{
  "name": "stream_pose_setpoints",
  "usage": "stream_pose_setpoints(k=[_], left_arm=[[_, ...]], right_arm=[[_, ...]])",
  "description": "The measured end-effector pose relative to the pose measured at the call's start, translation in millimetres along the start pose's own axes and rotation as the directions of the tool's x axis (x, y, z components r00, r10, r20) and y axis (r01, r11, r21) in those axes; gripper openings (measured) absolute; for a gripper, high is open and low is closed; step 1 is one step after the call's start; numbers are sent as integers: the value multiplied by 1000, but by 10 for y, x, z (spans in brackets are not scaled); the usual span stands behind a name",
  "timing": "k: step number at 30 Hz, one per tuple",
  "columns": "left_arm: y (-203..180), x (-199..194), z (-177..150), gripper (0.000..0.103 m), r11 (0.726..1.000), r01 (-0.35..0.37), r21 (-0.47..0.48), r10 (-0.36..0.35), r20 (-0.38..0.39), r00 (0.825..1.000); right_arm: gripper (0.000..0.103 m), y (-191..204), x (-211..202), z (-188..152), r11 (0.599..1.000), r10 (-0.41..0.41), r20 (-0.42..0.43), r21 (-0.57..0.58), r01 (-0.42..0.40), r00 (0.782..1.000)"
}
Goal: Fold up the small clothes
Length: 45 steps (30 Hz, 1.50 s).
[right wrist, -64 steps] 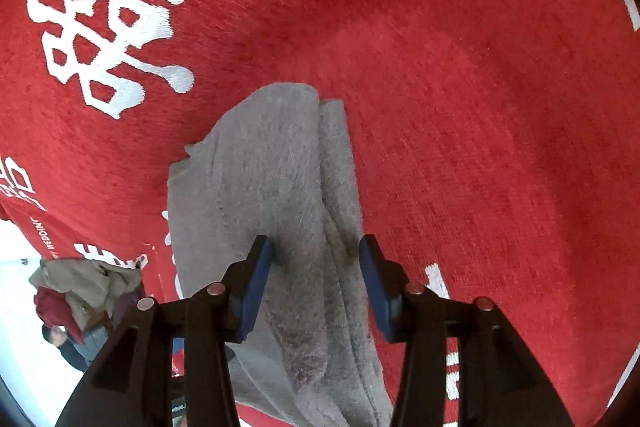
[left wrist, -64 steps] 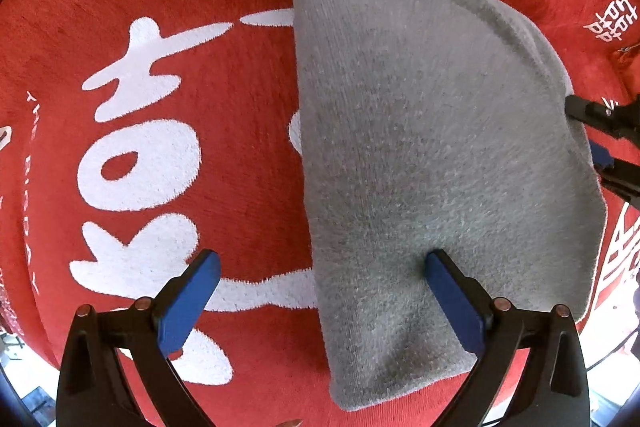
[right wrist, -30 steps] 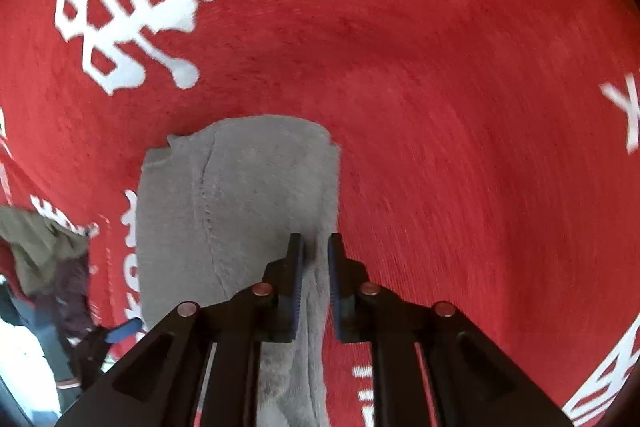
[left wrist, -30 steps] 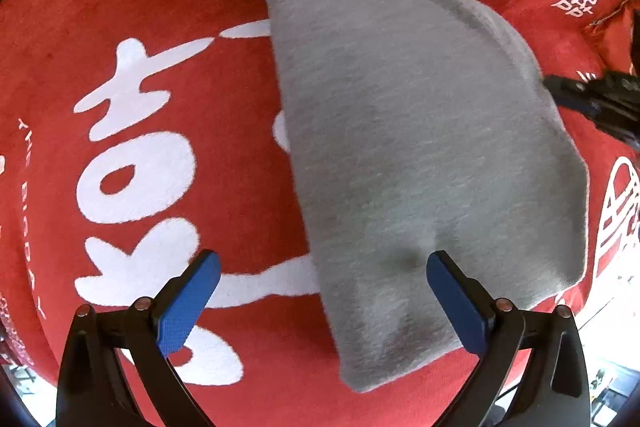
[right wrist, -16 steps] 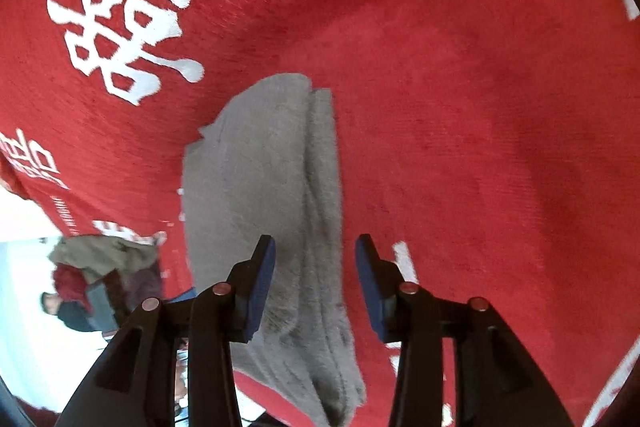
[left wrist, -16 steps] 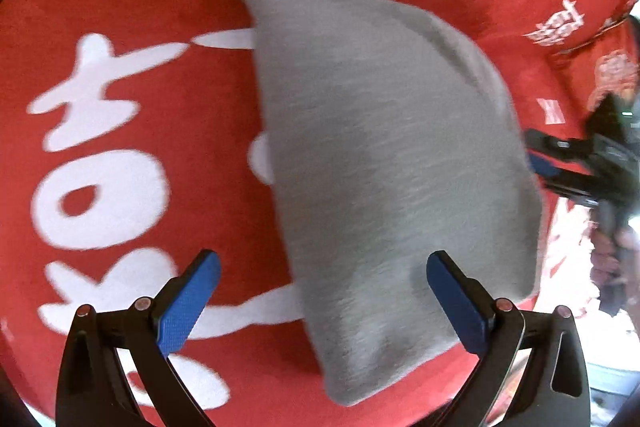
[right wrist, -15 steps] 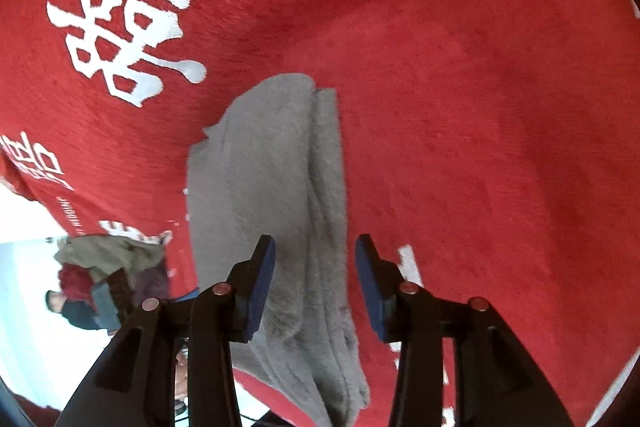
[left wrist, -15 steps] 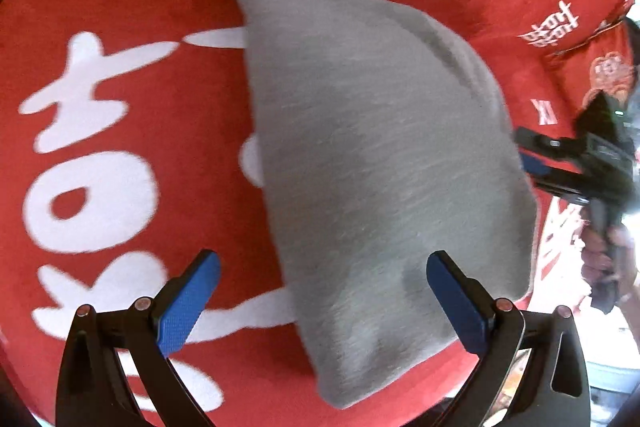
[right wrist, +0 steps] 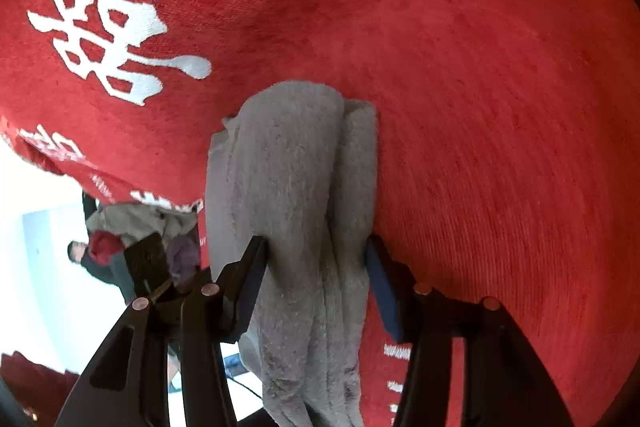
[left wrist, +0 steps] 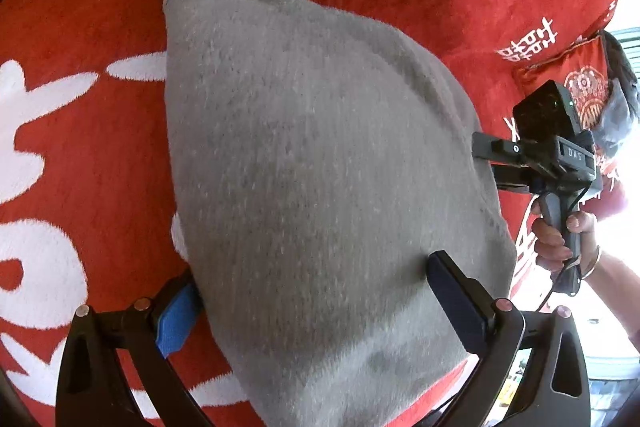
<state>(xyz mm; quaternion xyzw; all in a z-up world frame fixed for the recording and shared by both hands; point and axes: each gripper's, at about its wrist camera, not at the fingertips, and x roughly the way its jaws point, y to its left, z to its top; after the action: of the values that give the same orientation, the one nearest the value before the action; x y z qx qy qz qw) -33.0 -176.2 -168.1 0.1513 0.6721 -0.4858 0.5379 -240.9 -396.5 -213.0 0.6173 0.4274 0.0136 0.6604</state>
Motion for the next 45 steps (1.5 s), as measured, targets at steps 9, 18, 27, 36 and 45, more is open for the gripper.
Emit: stream_pose_setpoints(k=[9,18,27,36,45], left_arm=[[-163,48,-13,97,997,-77,21,76,41,996],[-214,-414,-220,56,996,-36,85,25,130,991],[-113,-945,-575,56,997,63,41,-69,163,984],[10,-1499,-1145,56,1000,10,20,-13,150,989],[693,-1354,-1610,56,976,-199,-86,210,137,968]], right_arm=[[55,157,374,179,999,53,-50,-2,-53,997],[40,377,95,-84,994,96,47,40,-98,994],[40,843,-76,-518,983,156,86,88,-164,984],[40,1313,315,-1124,967,195,8,164,-194,981],[40,1367,1165,-1335,986,118,-77,126,-108,990]])
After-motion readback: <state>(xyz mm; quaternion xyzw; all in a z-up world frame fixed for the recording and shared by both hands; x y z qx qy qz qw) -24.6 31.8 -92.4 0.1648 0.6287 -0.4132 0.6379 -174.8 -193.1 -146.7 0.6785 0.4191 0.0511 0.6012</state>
